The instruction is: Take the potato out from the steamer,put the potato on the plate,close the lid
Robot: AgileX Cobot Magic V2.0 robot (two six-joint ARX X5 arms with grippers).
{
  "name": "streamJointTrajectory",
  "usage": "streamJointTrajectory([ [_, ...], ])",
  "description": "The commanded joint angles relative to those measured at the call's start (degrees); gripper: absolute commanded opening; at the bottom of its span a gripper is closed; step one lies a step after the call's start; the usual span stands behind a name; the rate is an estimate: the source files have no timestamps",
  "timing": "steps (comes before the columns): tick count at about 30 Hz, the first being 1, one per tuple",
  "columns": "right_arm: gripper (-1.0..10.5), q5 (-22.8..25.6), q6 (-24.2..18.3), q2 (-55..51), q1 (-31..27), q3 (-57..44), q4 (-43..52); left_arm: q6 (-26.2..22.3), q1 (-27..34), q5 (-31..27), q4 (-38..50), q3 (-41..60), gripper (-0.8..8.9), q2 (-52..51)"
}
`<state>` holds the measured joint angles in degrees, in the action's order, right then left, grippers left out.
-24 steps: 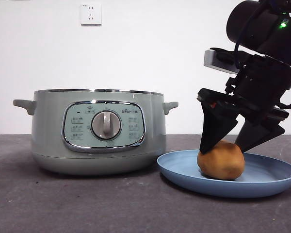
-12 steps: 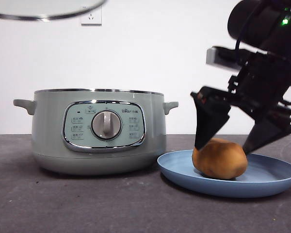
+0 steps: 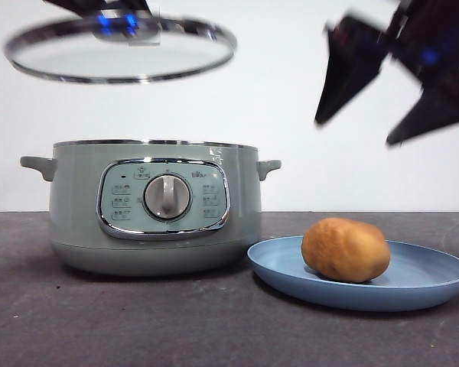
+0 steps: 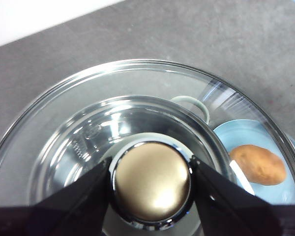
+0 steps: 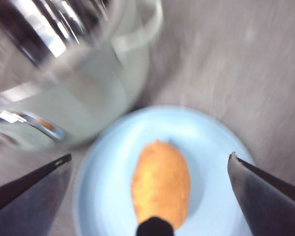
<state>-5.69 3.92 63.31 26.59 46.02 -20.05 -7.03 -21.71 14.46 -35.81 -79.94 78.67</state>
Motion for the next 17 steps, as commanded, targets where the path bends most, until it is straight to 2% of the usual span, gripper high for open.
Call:
streamJointTrajectory([
  [1,6.0,0.39,1.03,-5.14,0.00,0.28,-0.17,-1.25,-0.52,0.28,4.22,-1.16,-0.09,2.12],
  [11,6.0,3.37,1.62,-21.55,0.00,0.31,-1.62,-2.71,-1.44,-2.45,9.16,-1.16,-0.09,9.97],
  [17,6.0,4.79,1.57,-23.65,0.00,0.31,-2.80,-3.61,-1.62,-2.47,10.82,-1.16,-0.09,12.46],
])
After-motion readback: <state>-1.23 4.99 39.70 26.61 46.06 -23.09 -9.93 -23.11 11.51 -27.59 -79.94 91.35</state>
